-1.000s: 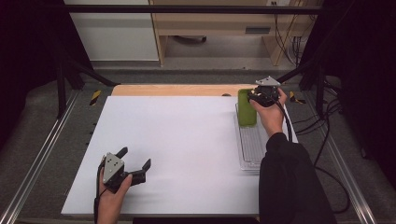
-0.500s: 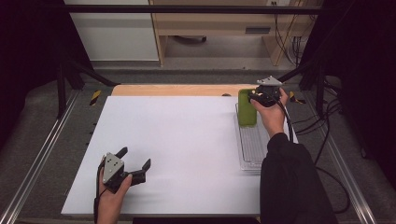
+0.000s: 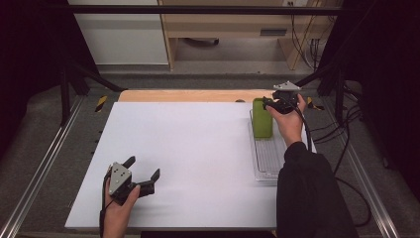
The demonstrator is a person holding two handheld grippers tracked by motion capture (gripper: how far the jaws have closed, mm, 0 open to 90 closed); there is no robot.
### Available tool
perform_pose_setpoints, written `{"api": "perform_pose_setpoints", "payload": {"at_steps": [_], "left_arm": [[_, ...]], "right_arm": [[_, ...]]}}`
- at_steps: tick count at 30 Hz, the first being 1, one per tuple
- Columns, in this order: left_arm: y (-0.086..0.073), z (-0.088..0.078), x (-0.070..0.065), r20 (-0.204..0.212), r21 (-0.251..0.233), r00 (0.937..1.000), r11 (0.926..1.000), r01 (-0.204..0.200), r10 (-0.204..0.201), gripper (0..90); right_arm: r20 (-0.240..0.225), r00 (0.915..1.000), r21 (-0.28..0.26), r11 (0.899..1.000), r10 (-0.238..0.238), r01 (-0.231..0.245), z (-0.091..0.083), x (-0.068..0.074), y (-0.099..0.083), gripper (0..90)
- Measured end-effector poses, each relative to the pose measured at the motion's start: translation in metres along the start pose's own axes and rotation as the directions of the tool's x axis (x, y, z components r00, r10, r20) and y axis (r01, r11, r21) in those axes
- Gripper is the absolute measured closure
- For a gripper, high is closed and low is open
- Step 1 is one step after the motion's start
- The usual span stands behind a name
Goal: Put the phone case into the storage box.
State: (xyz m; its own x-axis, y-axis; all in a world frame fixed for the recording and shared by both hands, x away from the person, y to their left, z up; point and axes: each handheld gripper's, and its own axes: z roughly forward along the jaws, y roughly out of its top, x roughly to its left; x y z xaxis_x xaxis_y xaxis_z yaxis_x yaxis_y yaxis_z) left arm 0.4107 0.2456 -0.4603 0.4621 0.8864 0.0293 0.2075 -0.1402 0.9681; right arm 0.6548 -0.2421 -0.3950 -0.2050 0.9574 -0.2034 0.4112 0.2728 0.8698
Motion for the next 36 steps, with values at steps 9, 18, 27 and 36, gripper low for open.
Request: {"api": "perform_pose_setpoints", "payload": {"at_steps": [9,18,27,36], "left_arm": [[0.0001,0.0002,-0.0004,0.003,-0.001,1.0000,1.0000,0.000,0.000,3.0],[0.0003,0.0000,-0.0005,0.004,-0.004,1.0000,1.0000,0.002,-0.002,2.9],[0.0005,-0.0001,-0.0006,0.006,-0.004,1.0000,1.0000,0.002,-0.002,2.9],[0.0005,0.0000,-0.0008,0.008,-0.002,1.0000,1.0000,0.000,0.000,2.8]], "right_arm": [[-0.009,0.9997,0.008,1.000,0.024,-0.024,-0.0017,0.0010,0.0013,20.4],[-0.037,0.9964,0.038,0.996,0.077,-0.075,-0.0018,0.0014,0.0013,14.9],[-0.064,0.9897,0.063,0.990,0.128,-0.124,-0.0023,0.0017,0.0021,12.0],[-0.103,0.9797,0.087,0.983,0.172,-0.163,-0.0030,0.0020,0.0025,7.9]]}}
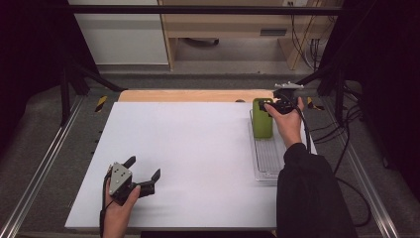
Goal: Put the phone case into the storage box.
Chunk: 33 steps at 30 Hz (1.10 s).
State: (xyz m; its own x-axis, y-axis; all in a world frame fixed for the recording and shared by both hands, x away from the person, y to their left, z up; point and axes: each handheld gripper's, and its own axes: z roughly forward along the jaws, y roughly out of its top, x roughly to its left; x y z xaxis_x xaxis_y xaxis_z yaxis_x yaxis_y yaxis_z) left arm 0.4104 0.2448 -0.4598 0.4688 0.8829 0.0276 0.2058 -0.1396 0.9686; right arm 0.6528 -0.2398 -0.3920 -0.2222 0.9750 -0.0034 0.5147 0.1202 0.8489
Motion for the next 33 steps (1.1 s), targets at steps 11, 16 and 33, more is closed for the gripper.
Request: {"api": "perform_pose_setpoints", "payload": {"at_steps": [11,16,33], "left_arm": [[0.000,0.000,0.000,0.001,0.001,1.0000,1.0000,-0.002,0.002,2.8],[0.000,0.000,0.000,0.001,0.000,1.0000,1.0000,0.001,-0.001,2.8],[0.000,0.001,0.000,0.000,0.001,1.0000,1.0000,0.000,0.000,2.8]], "right_arm": [[-0.024,0.9997,-0.004,1.000,-0.007,0.007,-0.005,0.002,0.002,6.3],[-0.033,0.9994,0.000,1.000,-0.006,0.006,-0.008,0.001,0.002,5.9],[-0.036,0.9992,0.013,1.000,-0.020,0.020,-0.019,-0.004,0.004,6.0]]}}
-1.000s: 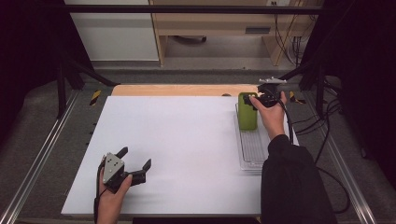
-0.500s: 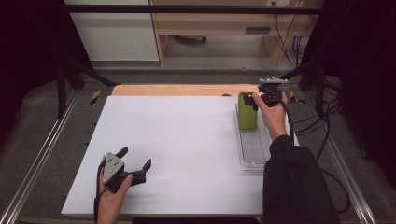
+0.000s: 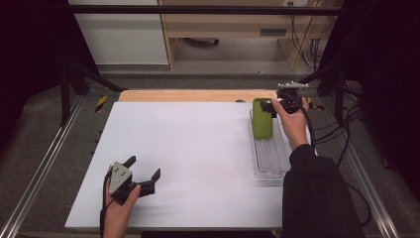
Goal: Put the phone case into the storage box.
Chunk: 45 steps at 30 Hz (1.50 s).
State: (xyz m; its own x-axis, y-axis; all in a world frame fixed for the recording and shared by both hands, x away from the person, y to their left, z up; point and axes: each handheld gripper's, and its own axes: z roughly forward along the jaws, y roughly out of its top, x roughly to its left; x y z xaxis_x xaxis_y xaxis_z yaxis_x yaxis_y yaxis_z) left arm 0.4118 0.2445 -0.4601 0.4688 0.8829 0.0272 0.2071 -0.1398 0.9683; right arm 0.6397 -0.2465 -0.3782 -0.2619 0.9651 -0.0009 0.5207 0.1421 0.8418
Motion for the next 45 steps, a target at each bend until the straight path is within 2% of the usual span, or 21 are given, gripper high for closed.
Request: {"api": "perform_pose_setpoints", "payload": {"at_steps": [8,17,24,38,45], "left_arm": [[0.000,0.001,0.001,-0.005,0.000,1.0000,1.0000,0.001,-0.001,2.8],[0.000,0.001,0.002,-0.015,0.000,0.9999,1.0000,-0.002,0.002,2.8],[0.001,-0.001,0.003,-0.005,-0.012,1.0000,0.9999,0.003,-0.003,2.6],[0.000,-0.005,0.009,-0.008,-0.028,0.9992,0.9989,0.039,-0.039,2.6],[0.000,-0.007,0.014,-0.009,-0.041,0.9983,0.9975,0.056,-0.057,2.5]], "right_arm": [[-0.004,1.0000,0.000,1.000,-0.006,0.006,-0.012,-0.001,-0.001,6.2],[-0.030,0.9985,0.008,0.999,0.045,-0.045,-0.021,-0.009,-0.008,6.0],[-0.055,0.9957,-0.004,0.997,0.075,-0.075,-0.027,-0.008,-0.014,6.2],[-0.091,0.9935,-0.017,0.997,0.068,-0.070,-0.038,-0.003,-0.014,5.9],[-0.102,0.9923,-0.040,0.996,0.070,-0.075,-0.045,0.001,-0.013,5.7]]}}
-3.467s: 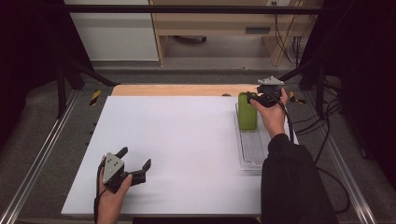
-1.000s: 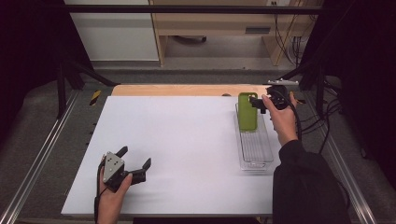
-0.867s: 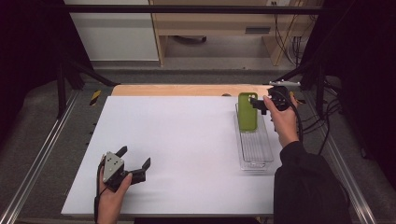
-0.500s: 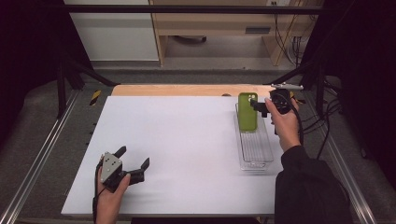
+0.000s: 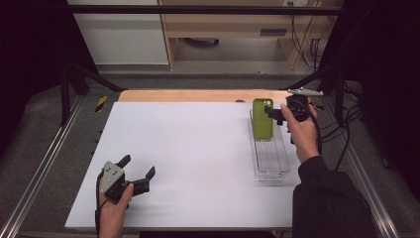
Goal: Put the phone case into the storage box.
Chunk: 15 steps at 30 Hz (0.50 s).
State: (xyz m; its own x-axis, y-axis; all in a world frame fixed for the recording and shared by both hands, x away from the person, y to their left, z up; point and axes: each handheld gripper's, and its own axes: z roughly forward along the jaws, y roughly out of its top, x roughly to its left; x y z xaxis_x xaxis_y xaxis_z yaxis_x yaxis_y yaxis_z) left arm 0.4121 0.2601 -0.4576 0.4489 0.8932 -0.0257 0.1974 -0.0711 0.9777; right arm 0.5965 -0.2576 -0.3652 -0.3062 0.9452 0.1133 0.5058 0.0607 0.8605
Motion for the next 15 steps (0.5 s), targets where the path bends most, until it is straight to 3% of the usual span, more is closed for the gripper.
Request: {"api": "perform_pose_setpoints", "payload": {"at_steps": [15], "left_arm": [[0.002,-0.006,0.017,0.002,-0.028,0.9998,0.9994,0.019,-0.019,2.1]], "right_arm": [[-0.060,0.9980,-0.068,0.998,-0.019,0.015,-0.020,0.013,-0.001,5.0]]}}
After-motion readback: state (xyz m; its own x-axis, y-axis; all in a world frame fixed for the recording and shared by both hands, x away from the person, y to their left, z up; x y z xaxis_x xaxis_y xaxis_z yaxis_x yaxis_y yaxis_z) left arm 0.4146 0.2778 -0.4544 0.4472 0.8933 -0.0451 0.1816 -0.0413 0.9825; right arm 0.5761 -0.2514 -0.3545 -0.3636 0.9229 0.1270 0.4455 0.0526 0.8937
